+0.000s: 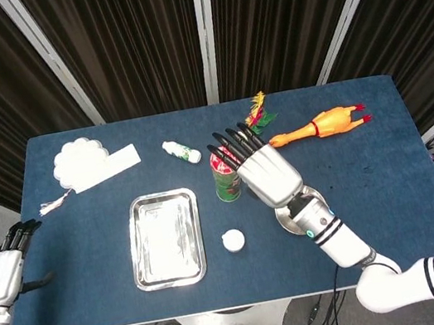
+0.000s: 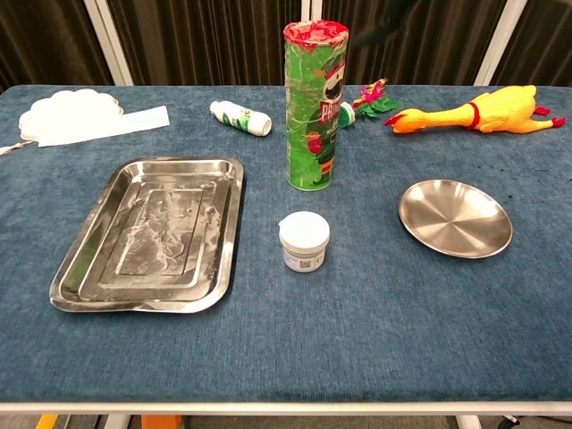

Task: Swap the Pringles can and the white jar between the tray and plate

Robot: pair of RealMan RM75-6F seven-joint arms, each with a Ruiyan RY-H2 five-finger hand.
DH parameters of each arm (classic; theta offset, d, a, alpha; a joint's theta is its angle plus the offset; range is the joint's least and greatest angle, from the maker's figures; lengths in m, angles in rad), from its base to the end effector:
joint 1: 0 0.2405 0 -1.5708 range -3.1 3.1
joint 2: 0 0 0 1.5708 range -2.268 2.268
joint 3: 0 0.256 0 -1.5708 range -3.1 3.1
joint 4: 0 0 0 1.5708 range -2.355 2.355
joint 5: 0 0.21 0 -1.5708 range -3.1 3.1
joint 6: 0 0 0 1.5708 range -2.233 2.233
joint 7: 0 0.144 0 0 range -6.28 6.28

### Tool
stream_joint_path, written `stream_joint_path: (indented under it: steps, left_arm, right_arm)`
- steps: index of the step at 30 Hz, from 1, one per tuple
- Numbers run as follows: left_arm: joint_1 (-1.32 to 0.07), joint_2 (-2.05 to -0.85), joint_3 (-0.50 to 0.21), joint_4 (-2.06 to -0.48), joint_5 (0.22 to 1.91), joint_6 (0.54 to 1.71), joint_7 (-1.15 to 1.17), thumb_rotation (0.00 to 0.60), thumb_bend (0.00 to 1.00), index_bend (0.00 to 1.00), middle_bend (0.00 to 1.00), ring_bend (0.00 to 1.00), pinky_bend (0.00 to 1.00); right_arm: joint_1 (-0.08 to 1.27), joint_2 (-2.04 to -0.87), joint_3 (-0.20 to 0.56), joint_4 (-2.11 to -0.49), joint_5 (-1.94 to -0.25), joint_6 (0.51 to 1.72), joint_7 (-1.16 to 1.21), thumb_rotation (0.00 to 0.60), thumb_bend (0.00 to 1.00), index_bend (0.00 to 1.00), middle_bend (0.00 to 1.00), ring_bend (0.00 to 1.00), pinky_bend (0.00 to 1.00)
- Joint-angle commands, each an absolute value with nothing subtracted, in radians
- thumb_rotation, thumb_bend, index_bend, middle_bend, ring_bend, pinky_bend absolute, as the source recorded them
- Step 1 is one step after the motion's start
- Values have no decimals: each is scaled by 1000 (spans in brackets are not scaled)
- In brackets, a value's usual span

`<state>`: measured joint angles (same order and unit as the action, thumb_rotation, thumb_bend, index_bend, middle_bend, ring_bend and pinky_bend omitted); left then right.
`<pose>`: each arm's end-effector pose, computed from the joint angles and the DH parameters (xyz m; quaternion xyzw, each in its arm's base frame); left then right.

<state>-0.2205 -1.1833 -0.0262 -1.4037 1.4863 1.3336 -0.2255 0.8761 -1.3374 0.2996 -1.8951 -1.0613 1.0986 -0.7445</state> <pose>-0.3331 0.2240 0.1396 -0.6197 -0.4271 -0.3918 0.5291 -0.0306 -0.3335 0.0640 0.7628 -0.2010 0.4340 0.4352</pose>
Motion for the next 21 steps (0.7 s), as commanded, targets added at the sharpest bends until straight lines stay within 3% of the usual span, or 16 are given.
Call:
stream_joint_path:
  steps: [1, 6, 13, 17, 21]
  left_arm:
    - [-221, -1184, -24, -1402, 1487, 1329, -227, 600, 91, 108, 87, 44, 312]
    - [-221, -1177, -18, -1397, 1486, 1316, -249, 600, 91, 107, 87, 44, 311]
    - [-217, -1175, -18, -1388, 1484, 1316, -266, 600, 91, 108, 87, 44, 311]
    - [-216, -1173, -18, -1384, 1483, 1314, -274, 600, 90, 108, 87, 44, 311]
    - [-219, -1173, -18, -1384, 1486, 1310, -274, 600, 91, 108, 87, 44, 312]
  right_arm:
    - [961, -1400, 313, -1791, -856, 1000, -802, 600, 70, 0, 7, 0, 0]
    - [1023, -1427, 312, -1727, -735, 931, -796, 600, 69, 0, 14, 0, 0]
    - [1081, -1470, 308, -1654, -692, 927, -781, 600, 91, 0, 64, 1, 6]
    - [1091, -1495, 298, -1632, -710, 960, -767, 600, 142, 86, 150, 105, 163]
    - [1082, -1517, 290, -1604, -783, 999, -722, 600, 189, 319, 326, 291, 416]
